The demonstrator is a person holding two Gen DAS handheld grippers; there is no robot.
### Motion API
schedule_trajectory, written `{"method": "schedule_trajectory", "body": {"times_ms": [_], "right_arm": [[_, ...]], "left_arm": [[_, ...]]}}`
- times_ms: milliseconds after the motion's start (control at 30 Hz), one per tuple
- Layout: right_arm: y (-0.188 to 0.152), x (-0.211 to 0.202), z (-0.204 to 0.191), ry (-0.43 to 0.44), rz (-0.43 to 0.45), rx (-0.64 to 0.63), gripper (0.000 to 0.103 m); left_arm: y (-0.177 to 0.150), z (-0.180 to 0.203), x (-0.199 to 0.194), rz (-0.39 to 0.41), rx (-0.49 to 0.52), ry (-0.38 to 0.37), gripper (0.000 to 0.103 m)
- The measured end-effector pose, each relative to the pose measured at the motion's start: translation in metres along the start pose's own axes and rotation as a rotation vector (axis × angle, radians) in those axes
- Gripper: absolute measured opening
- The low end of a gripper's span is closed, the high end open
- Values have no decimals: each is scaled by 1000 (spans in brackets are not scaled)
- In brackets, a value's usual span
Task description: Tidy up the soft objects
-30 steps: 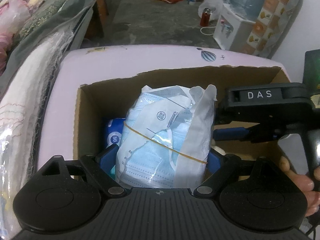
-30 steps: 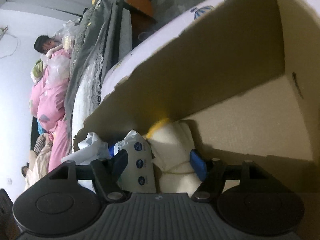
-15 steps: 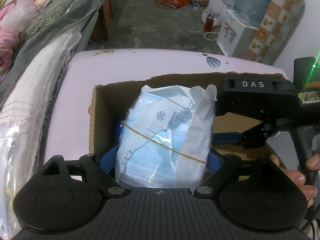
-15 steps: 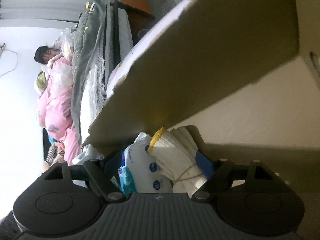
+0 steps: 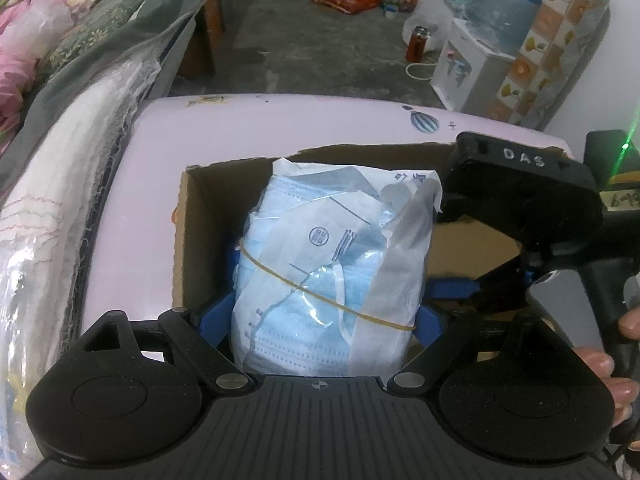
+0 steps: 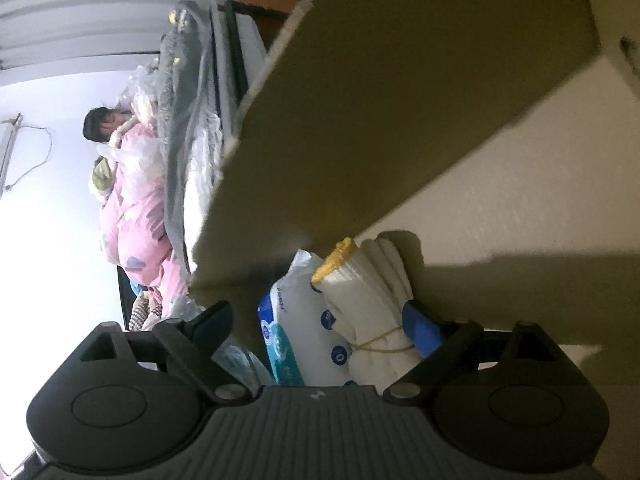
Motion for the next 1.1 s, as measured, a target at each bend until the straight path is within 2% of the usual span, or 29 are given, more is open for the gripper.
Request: {"method": "schedule_trajectory", "body": {"times_ms": [233,400,500,633,900,1100], "right_arm": [[-1,-31,-13,3,72,-60,89],[-3,-48,-22,3,108,-112,89],[-3,-55,-28,4,134,-143,89],[-3,-66,-37,1,167,-192,89],[-6,-68,-38,-60,182,-239,90],[-20,-66,-40,-135,164,-291,90]], "left_arm": [[0,7,3,-11,11,-13,89],[0,9,5,-37,-11,-62,90],[0,10,0,-33,-3,-63,90],[-1,11,-3,-28,3,-82,97],[-2,13,-5,-23,11,-86,98],[0,1,-11,16,-6,-36,95]]}}
Point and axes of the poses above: each gripper's, at about its wrist camera, not at the fingertips, and x roughly the way its jaws point, z to its right, y to its top, the point moved 10 cm from there along x, roughly the way its jaws point, and after that the axes turned 8 degrees about -z, right-handed, at the moved point
